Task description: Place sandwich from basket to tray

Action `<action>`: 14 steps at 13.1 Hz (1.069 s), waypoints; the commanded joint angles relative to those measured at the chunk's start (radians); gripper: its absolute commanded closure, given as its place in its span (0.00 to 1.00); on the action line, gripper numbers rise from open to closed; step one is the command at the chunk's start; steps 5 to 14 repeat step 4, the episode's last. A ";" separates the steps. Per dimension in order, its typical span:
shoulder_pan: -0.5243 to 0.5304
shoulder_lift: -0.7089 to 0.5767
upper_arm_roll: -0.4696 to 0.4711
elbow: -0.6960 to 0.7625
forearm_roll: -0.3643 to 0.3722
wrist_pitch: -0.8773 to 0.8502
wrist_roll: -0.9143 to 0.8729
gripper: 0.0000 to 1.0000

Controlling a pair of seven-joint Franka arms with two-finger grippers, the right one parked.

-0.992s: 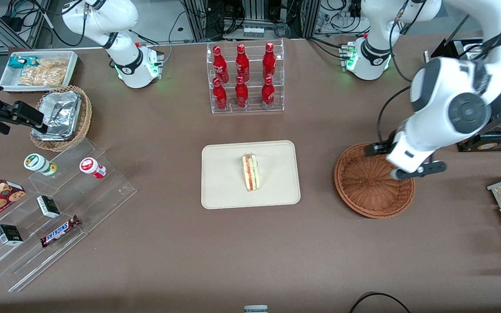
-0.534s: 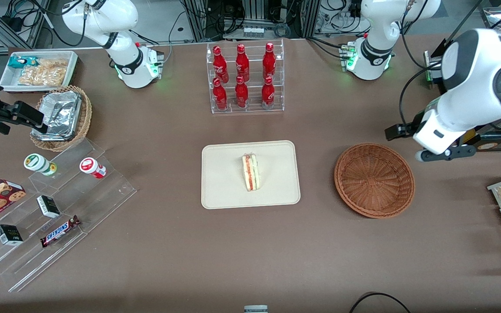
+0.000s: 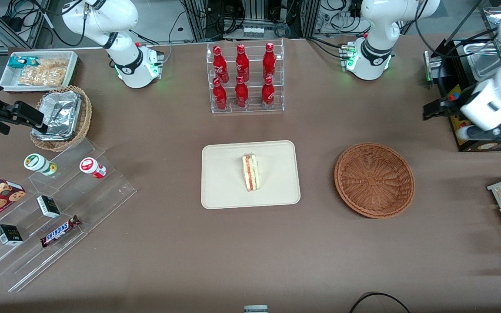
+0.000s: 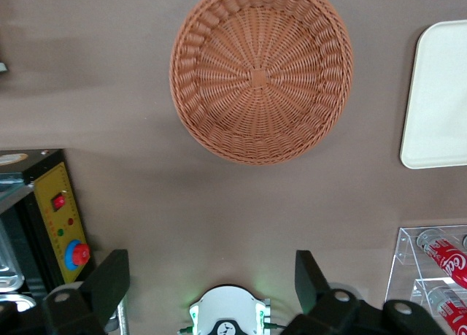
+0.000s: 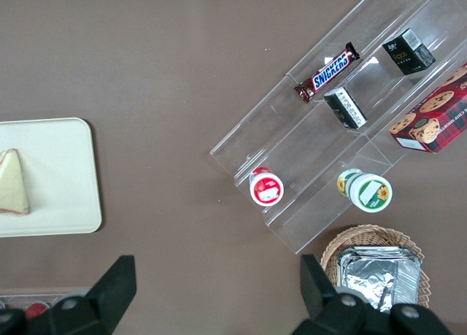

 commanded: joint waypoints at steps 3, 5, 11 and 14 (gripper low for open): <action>-0.001 0.002 0.007 0.059 0.012 -0.007 0.015 0.00; -0.010 0.003 0.025 0.068 0.012 -0.006 0.015 0.00; -0.010 0.003 0.025 0.068 0.012 -0.006 0.015 0.00; -0.010 0.003 0.025 0.068 0.012 -0.006 0.015 0.00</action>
